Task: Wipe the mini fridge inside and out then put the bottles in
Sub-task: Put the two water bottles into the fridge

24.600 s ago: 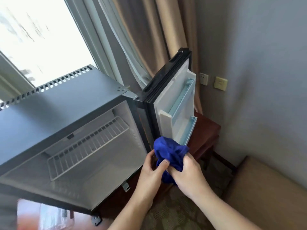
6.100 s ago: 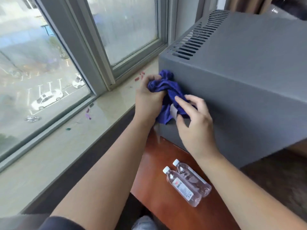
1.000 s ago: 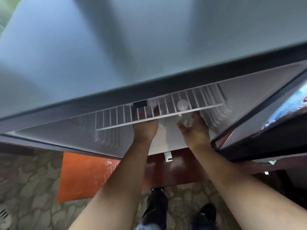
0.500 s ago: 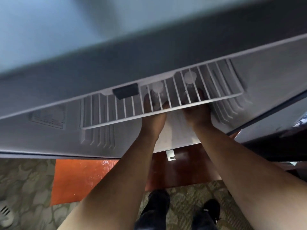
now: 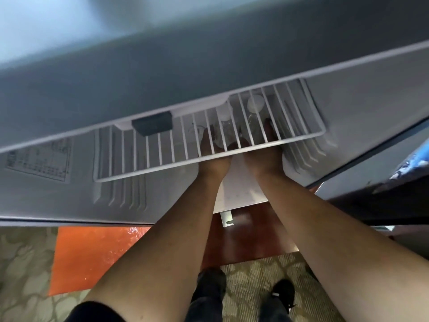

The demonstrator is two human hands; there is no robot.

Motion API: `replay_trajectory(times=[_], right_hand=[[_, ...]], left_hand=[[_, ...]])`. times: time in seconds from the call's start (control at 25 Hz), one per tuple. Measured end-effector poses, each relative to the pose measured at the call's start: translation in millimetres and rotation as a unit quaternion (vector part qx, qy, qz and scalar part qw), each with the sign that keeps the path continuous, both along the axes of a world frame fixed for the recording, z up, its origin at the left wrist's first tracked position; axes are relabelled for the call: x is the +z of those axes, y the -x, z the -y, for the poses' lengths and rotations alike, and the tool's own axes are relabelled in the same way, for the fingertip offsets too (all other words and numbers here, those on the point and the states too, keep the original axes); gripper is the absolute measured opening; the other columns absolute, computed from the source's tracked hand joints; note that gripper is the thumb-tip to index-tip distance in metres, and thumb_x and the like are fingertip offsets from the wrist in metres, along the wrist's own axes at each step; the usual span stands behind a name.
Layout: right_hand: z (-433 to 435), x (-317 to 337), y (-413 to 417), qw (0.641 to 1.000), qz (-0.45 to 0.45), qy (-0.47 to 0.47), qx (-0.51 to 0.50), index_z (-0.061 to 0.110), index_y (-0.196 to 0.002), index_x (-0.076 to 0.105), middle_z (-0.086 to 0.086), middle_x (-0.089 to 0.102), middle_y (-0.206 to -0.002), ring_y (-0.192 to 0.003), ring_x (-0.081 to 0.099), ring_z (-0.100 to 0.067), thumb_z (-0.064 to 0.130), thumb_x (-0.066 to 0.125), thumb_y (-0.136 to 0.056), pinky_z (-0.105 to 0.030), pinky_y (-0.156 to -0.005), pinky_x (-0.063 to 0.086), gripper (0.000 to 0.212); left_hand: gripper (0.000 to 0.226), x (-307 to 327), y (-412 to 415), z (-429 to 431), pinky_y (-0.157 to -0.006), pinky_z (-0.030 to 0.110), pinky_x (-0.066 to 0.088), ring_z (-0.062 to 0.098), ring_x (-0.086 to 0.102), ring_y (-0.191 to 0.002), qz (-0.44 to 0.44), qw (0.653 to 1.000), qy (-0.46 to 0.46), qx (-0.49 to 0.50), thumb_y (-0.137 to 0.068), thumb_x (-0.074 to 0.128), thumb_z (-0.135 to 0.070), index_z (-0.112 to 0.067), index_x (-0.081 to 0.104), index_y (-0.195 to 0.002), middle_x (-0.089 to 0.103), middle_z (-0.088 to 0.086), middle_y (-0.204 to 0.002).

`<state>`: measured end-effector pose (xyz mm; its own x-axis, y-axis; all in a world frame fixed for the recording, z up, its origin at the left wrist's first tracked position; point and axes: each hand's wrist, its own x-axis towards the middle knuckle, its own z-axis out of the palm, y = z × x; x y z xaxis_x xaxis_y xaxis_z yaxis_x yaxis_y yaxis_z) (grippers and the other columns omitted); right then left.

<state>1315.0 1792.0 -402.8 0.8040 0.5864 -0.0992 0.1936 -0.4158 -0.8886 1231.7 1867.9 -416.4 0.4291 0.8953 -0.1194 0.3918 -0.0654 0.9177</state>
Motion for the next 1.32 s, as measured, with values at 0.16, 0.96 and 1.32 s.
replay_trajectory(times=[0.16,0.96,1.32], right_hand=[[4,7,0,1.0,-0.003,0.016,-0.011,0.015,-0.145,0.05,-0.007,0.06,-0.139,-0.13,0.055,-0.024,0.02,0.064,-0.098,-0.022,-0.11,0.039,0.049],[224,142,52,0.995,-0.059,-0.081,0.012,0.034,-0.113,0.07,0.014,0.07,-0.103,-0.099,0.067,-0.009,0.028,0.06,-0.098,-0.014,-0.082,0.051,0.019],[317,270,22,0.978,0.097,-0.166,-0.078,0.037,-0.109,0.067,0.016,0.068,-0.102,-0.084,0.064,0.005,0.025,0.058,-0.096,-0.005,-0.064,0.045,0.02]], left_hand=[[0.048,0,-2,6,-0.096,0.028,0.056,0.025,0.068,-0.11,0.014,1.0,0.007,-0.009,-0.084,0.08,0.001,0.003,0.06,-0.129,0.07,0.02,-0.121],[0.026,170,67,189,-0.102,0.028,0.05,0.004,0.06,-0.12,0.0,0.997,-0.051,-0.061,-0.097,0.067,-0.035,-0.031,0.066,-0.122,0.066,-0.012,-0.126],[0.034,339,8,260,-0.107,0.029,0.044,0.012,0.052,-0.127,0.058,0.887,-0.405,-0.212,-0.095,0.065,-0.033,-0.026,0.067,-0.129,0.057,-0.01,-0.134]])
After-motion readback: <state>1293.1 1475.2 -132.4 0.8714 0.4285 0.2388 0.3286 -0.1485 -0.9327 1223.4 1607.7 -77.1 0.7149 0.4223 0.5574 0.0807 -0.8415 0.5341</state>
